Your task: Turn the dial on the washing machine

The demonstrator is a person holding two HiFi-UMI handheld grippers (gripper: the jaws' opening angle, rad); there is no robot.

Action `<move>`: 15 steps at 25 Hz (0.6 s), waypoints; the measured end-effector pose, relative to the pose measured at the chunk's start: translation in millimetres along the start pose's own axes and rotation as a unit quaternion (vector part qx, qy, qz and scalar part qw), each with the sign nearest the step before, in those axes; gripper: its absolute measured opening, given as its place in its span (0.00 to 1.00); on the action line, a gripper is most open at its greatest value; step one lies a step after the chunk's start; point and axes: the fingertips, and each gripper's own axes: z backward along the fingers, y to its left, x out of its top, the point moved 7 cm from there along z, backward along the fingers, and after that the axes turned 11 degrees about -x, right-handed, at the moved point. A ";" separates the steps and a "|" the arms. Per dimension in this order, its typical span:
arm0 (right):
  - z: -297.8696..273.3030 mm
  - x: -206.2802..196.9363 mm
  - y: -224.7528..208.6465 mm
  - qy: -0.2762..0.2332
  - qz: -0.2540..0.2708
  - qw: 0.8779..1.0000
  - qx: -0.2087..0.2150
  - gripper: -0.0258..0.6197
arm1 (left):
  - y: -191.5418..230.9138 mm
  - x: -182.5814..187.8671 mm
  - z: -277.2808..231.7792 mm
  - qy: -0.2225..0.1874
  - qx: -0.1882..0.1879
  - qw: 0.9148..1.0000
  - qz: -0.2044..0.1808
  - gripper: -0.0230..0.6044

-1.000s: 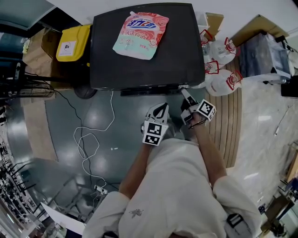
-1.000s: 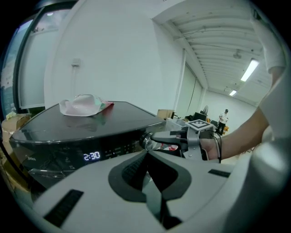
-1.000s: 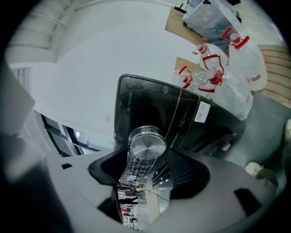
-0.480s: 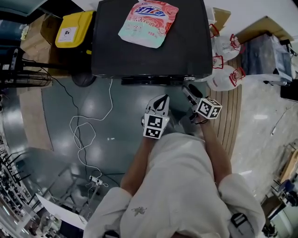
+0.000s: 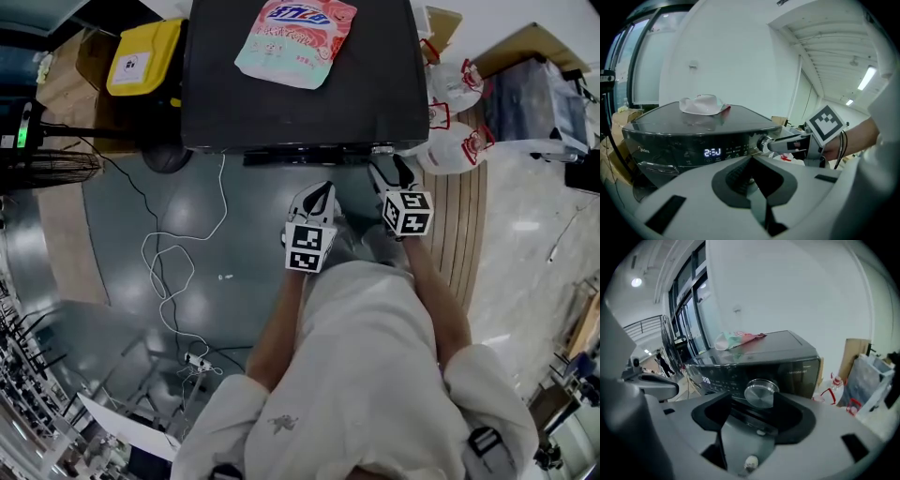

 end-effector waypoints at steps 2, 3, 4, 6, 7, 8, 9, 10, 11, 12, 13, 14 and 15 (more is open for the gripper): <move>-3.7 0.7 1.5 0.002 0.018 1.000 -0.013 0.49 | 0.7 0.6 -0.7 0.000 0.000 1.000 0.000 0.06; -4.2 0.9 1.6 0.002 0.024 1.000 -0.018 0.49 | 1.0 1.1 -1.0 -0.001 0.000 1.000 0.000 0.06; -3.9 1.2 1.4 0.001 0.030 0.999 -0.021 0.49 | 1.4 1.8 -1.3 -0.002 0.001 1.000 0.000 0.06; -2.0 1.8 1.7 -0.004 0.042 0.999 -0.022 0.49 | 3.6 2.4 -1.1 -0.004 0.004 1.000 0.001 0.06; -0.8 1.7 1.9 -0.007 0.047 0.999 -0.023 0.48 | 4.9 1.3 -0.8 -0.005 0.005 1.000 0.002 0.06; 0.5 1.0 1.8 -0.009 0.051 0.998 -0.024 0.48 | 6.1 -0.9 -0.5 -0.004 0.006 1.000 0.004 0.06; 1.8 0.4 1.4 -0.011 0.055 0.998 -0.025 0.48 | 6.8 -2.5 -0.1 -0.004 0.007 1.000 0.005 0.06; 3.1 0.2 1.0 -0.012 0.057 0.998 -0.027 0.47 | 7.2 -2.3 0.7 -0.004 0.008 1.000 0.006 0.06; 4.0 0.5 0.7 -0.014 0.059 0.998 -0.029 0.47 | 7.6 -1.8 1.5 -0.004 0.008 1.000 0.006 0.06; 4.5 1.1 0.4 -0.014 0.061 0.998 -0.030 0.47 | 8.5 -2.6 1.8 -0.004 0.008 1.000 0.007 0.06; 4.4 1.8 0.1 -0.014 0.061 0.998 -0.031 0.47 | 9.8 -4.5 1.6 -0.002 0.009 1.000 0.008 0.06; 4.0 2.5 -0.5 -0.014 0.062 0.997 -0.032 0.47 | 11.1 -5.2 1.2 -0.001 0.009 1.000 0.008 0.06; 3.2 3.4 -1.2 -0.014 0.062 0.997 -0.034 0.47 | 12.2 -4.1 0.8 -0.002 0.010 1.000 0.007 0.06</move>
